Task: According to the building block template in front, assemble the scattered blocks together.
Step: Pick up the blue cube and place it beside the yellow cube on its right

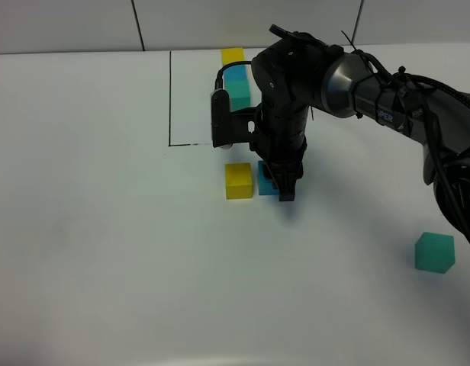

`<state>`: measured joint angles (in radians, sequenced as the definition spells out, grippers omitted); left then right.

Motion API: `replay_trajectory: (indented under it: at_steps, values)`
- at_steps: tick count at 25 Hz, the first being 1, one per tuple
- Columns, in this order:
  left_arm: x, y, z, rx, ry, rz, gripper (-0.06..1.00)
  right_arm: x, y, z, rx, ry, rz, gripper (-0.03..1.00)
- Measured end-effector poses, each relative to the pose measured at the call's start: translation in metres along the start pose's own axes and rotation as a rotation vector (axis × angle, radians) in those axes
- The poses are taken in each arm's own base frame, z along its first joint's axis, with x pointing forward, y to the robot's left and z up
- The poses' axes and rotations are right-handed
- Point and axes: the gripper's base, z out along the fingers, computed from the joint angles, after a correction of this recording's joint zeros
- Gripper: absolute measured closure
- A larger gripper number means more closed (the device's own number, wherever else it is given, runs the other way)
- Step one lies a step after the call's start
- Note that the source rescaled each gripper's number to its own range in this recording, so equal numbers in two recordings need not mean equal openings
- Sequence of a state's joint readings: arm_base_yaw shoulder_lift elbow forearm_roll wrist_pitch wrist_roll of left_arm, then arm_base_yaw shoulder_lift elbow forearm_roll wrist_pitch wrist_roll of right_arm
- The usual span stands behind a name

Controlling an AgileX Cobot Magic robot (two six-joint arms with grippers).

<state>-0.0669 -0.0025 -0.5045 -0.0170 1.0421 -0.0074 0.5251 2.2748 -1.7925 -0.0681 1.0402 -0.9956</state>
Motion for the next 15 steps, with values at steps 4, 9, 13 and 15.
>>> replay_trajectory:
  at_steps: [4,9,13,15]
  values:
    - [0.0,0.0,0.0,0.0,0.0,0.0,0.74,-0.0021,0.001,0.0,-0.011,-0.023,0.003,0.96]
    - [0.0,0.0,0.0,0.0,0.0,0.0,0.74,-0.0039,0.002,-0.0001,-0.022,-0.042,0.011,0.96]
    - [0.0,0.0,0.0,0.0,0.0,0.0,0.74,-0.0041,0.0021,0.0003,-0.024,-0.044,0.01,0.96]
    - [0.0,0.0,0.0,0.0,0.0,0.0,0.74,-0.0042,0.0021,0.0003,-0.024,-0.046,0.0,0.96]
